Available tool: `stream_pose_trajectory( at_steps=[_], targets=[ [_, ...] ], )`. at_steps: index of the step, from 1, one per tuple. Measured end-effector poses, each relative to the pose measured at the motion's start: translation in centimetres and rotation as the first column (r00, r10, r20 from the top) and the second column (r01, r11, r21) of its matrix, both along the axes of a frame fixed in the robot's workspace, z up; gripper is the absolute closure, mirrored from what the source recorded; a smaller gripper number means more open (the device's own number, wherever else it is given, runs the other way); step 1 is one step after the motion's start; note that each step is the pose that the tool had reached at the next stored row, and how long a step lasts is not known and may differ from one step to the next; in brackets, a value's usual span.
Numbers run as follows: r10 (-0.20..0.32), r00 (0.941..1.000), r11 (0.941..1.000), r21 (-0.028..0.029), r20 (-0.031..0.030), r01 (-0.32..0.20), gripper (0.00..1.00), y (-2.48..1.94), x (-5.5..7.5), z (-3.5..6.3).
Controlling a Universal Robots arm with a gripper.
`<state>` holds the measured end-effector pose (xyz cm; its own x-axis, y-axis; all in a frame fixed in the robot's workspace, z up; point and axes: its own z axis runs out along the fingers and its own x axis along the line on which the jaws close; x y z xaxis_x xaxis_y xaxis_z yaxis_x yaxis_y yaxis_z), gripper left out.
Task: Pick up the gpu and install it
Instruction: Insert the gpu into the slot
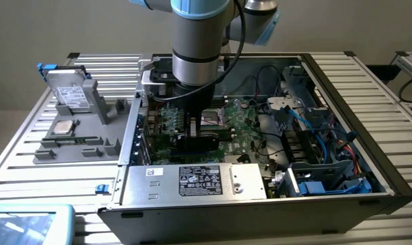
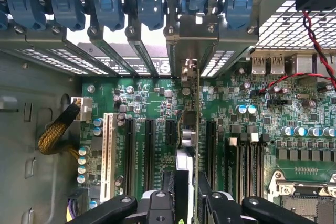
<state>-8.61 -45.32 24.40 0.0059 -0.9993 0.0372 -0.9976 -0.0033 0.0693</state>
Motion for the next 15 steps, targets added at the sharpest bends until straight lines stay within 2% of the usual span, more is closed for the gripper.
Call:
stream_pose_trajectory(
  at_steps=[15],
  targets=[
    [0.000,1.0000,1.0000,0.0000,0.0000,0.000,0.72,0.00,0.00,-0.01]
  ],
)
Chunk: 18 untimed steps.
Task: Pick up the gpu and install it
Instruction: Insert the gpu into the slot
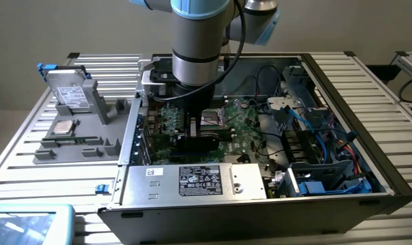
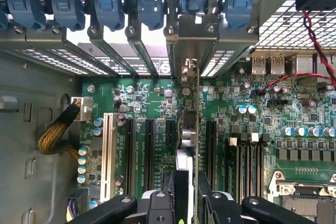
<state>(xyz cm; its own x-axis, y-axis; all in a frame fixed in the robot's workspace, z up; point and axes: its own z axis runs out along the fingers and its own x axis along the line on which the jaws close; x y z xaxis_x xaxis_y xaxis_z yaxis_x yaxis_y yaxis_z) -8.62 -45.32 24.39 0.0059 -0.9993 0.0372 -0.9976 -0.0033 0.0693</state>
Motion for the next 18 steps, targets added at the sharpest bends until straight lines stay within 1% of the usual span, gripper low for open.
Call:
stream_pose_trajectory(
  at_steps=[6,8,12,18],
  targets=[
    [0.000,1.0000,1.0000,-0.0001,0.0000,0.000,0.72,0.01,0.00,0.00],
    [0.000,1.0000,1.0000,-0.0001,0.0007,0.000,0.72,0.02,-0.03,0.00],
    [0.001,1.0000,1.0000,0.0002,0.0040,-0.001,0.72,0.06,-0.14,0.00],
    [0.001,1.0000,1.0000,0.0006,0.0043,-0.001,0.72,0.06,-0.16,0.10]
  ],
)
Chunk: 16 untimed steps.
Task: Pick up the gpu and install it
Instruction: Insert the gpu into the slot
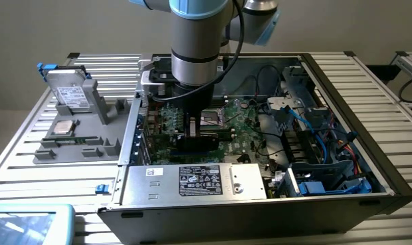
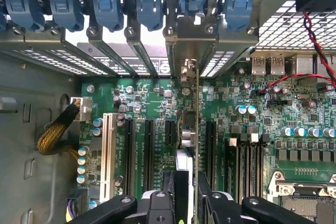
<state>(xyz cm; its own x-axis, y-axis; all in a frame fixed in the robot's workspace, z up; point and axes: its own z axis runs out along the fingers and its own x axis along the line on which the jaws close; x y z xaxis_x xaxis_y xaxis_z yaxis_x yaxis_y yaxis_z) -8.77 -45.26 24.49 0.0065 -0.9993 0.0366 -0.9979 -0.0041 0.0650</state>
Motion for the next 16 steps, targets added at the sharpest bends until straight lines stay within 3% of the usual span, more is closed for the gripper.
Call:
stream_pose_trajectory(
  at_steps=[9,16],
  targets=[
    [0.000,1.0000,1.0000,-0.0004,0.0014,0.000,0.72,0.00,-0.04,0.08],
    [0.000,1.0000,1.0000,-0.0006,0.0078,0.000,0.72,0.01,-0.17,0.12]
  ],
)
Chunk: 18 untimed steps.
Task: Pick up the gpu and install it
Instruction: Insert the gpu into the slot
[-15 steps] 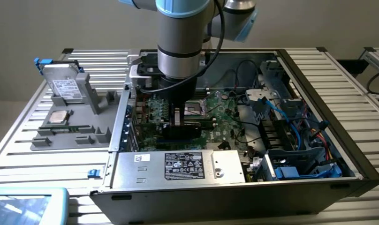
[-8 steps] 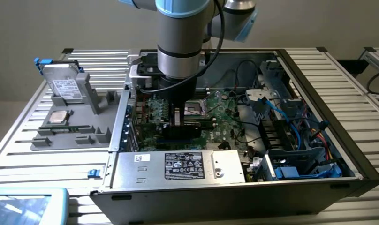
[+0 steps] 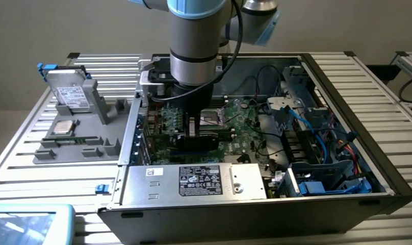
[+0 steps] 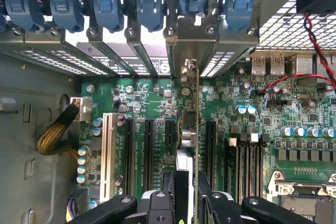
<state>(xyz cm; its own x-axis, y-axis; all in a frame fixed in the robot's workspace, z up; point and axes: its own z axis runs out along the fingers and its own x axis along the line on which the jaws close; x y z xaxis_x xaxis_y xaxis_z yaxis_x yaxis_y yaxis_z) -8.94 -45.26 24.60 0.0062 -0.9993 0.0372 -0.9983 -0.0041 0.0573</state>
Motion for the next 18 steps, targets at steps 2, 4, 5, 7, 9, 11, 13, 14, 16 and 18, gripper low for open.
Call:
stream_pose_trajectory(
  at_steps=[2,4,5,7,9,11,13,14,16,18],
  targets=[
    [0.000,1.0000,1.0000,0.0000,0.0021,0.000,0.72,0.00,-0.04,0.00],
    [0.000,1.0000,1.0000,0.0000,0.0024,0.000,0.72,0.00,-0.04,0.00],
    [0.000,1.0000,1.0000,0.0000,0.0025,0.000,0.72,0.00,-0.05,0.00],
    [0.000,1.0000,1.0000,0.0001,0.0033,0.000,0.72,0.01,-0.10,0.00],
    [0.000,1.0000,1.0000,0.0001,0.0034,0.000,0.72,0.01,-0.11,0.00],
    [0.000,1.0000,1.0000,0.0000,0.0035,0.000,0.72,0.01,-0.12,0.00],
    [0.000,1.0000,1.0000,-0.0001,0.0039,0.000,0.72,0.04,-0.16,0.01],
    [0.000,1.0000,1.0000,-0.0001,0.0039,0.000,0.72,0.04,-0.16,0.01],
    [0.000,1.0000,1.0000,0.0000,0.0039,0.000,0.72,0.04,-0.16,0.01],
    [0.000,1.0000,1.0000,0.0000,0.0039,0.000,0.72,0.05,-0.16,0.00]
  ],
)
